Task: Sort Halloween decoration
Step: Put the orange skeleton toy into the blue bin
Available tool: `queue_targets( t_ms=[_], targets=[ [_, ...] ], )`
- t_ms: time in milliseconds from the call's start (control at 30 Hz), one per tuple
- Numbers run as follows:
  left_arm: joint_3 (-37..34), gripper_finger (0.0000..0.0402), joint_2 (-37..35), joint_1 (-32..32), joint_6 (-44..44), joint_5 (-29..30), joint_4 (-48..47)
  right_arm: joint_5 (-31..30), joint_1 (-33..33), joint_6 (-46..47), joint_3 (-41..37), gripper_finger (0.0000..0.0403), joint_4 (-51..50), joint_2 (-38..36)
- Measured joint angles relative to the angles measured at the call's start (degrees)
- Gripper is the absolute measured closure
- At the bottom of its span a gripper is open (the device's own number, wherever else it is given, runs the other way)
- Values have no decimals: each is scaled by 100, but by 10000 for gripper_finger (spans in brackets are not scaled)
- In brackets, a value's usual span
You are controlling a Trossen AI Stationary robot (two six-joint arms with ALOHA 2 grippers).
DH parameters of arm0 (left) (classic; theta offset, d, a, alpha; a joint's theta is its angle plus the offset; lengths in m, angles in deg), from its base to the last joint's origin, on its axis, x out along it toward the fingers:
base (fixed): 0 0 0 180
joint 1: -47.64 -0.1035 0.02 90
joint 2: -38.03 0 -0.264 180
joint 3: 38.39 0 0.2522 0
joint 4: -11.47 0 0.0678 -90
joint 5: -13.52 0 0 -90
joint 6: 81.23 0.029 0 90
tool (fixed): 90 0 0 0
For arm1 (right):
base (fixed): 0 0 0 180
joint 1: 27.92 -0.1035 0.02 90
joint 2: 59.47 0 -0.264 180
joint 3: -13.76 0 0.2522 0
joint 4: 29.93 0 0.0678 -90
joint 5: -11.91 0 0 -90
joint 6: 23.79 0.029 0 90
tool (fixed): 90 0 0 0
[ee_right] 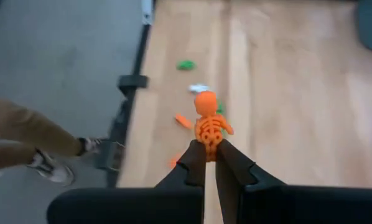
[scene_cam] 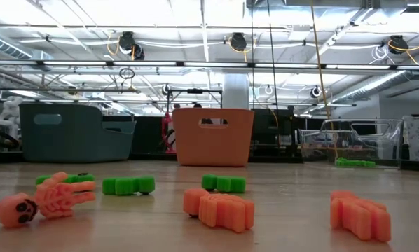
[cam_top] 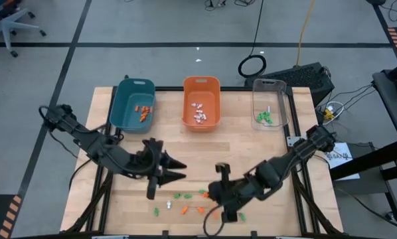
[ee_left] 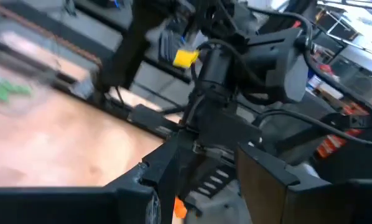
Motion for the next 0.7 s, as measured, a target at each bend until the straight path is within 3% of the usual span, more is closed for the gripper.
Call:
queue_targets(
  t_ms=[200,367,500,700],
  targets=[
    [0,244,-438,-114,1012,434,-33,4,568,-647,506,403,-80,-44],
    [4,244,-839,-232,1747,561,-5,20,1076,-1082,894,403,392,-73],
    [7,244,-1104,-354,2384,1011,33,20,1501,-1147,1229,403,682,-94],
    [7,244,-1233,-684,2851,918,16,20,1991,-1088,1356,403,1542,-94]
  ],
)
